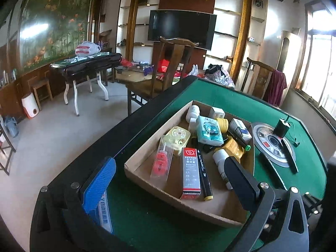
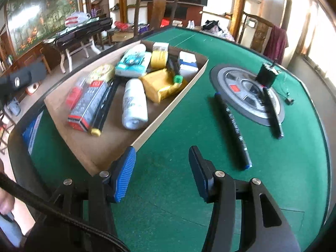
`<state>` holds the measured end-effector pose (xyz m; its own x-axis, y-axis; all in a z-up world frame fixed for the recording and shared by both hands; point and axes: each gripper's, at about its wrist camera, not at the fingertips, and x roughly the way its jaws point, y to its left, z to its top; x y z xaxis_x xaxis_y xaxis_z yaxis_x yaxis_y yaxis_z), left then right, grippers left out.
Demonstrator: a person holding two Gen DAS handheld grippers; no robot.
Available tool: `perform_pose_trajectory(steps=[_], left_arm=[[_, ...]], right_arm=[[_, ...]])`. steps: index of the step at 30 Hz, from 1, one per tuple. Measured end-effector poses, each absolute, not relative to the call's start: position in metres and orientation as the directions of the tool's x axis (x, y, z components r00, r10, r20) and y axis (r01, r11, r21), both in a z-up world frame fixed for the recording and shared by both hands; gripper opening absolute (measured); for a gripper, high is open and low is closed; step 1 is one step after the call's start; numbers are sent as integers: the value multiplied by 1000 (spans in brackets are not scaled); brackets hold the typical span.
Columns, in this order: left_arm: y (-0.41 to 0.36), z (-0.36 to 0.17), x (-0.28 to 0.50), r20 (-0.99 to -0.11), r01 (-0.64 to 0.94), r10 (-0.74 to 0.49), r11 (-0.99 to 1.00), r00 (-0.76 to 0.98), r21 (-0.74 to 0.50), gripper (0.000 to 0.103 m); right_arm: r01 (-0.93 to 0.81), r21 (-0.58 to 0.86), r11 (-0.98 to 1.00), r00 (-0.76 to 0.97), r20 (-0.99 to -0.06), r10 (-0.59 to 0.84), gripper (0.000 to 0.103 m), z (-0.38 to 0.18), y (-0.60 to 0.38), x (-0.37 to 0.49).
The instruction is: Organize objects
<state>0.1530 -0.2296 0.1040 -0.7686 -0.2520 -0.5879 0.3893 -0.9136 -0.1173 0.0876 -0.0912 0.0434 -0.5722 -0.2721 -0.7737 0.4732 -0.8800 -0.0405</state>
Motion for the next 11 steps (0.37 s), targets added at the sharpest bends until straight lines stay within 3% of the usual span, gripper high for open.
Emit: perform_pose_trajectory(steps=[6,11], left_arm=[[-216,103,153,-581,390,-274,-917,-766,-82,101],[-208,105,152,-579,411,-321,-911,-749,-27,101]], right_arm=[[439,-66,-896,-626,-737,-253,60,56,-87,89],[440,-90,-893,-633,-737,-238,60,57,-88,85]])
